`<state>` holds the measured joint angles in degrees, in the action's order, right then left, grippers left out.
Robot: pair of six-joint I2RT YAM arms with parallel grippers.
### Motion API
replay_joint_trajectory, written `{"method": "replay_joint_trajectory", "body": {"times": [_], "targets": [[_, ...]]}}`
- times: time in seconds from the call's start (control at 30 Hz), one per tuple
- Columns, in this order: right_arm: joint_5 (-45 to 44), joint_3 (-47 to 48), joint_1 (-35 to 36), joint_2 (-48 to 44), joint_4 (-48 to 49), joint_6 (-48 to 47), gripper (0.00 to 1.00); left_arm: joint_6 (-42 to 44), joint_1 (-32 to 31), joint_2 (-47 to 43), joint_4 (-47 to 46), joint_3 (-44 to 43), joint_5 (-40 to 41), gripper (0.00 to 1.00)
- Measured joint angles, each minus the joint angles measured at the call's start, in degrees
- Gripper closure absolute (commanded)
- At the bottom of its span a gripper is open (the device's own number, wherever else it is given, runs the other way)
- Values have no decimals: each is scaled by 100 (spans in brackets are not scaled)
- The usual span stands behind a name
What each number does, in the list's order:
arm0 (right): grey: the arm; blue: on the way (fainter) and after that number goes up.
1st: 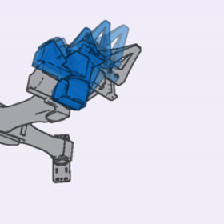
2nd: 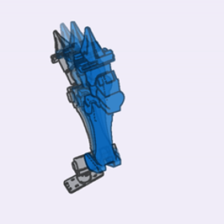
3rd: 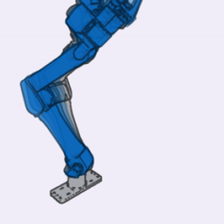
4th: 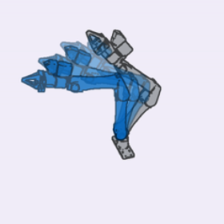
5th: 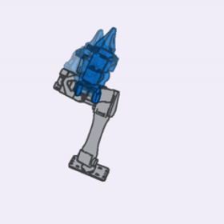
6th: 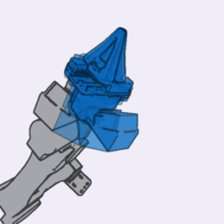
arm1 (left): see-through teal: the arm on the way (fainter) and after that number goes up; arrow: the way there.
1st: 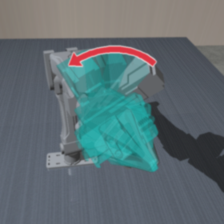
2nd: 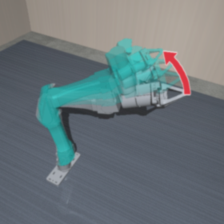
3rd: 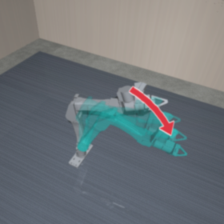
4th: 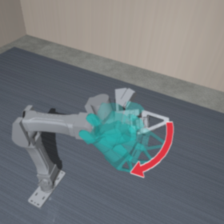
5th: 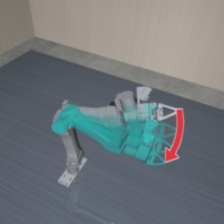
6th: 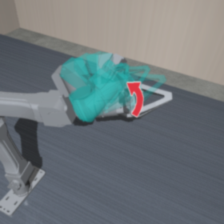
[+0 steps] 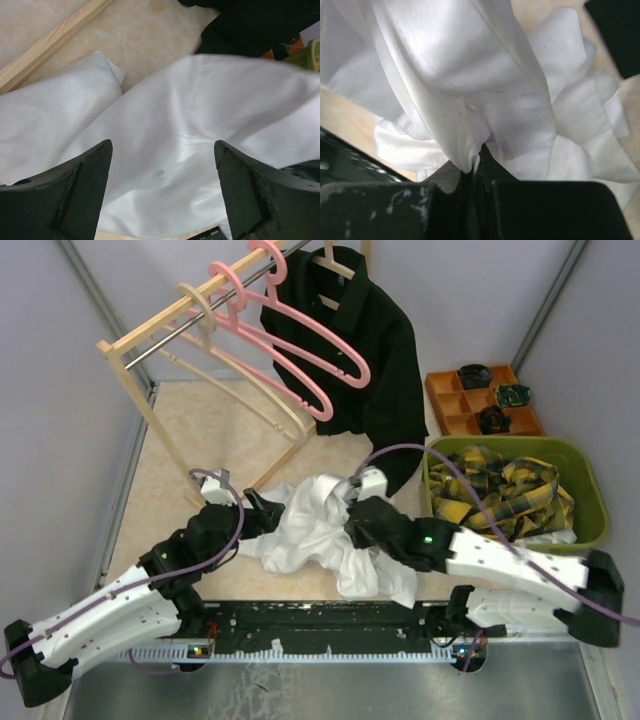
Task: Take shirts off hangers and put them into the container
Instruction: Pick up the shirt from the center of the board, then place the shirt in the bin.
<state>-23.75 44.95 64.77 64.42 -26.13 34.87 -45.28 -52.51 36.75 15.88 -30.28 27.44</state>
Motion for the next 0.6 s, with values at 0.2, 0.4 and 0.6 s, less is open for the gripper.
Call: {"method": "replay_joint_trajectory", "body": {"times": [0.2, 0.4, 0.6], "targets": [[-538, 39, 0, -2048, -70, -343, 100, -42, 0, 280, -52, -2, -111, 12], [-846, 638, -2, -2509, -798, -793, 100, -282, 0, 479, -59, 0, -278, 12], [-1231, 1543, 0, -2509, -1272, -1108, 100, -295, 0, 446, -116, 0, -315, 12]]}}
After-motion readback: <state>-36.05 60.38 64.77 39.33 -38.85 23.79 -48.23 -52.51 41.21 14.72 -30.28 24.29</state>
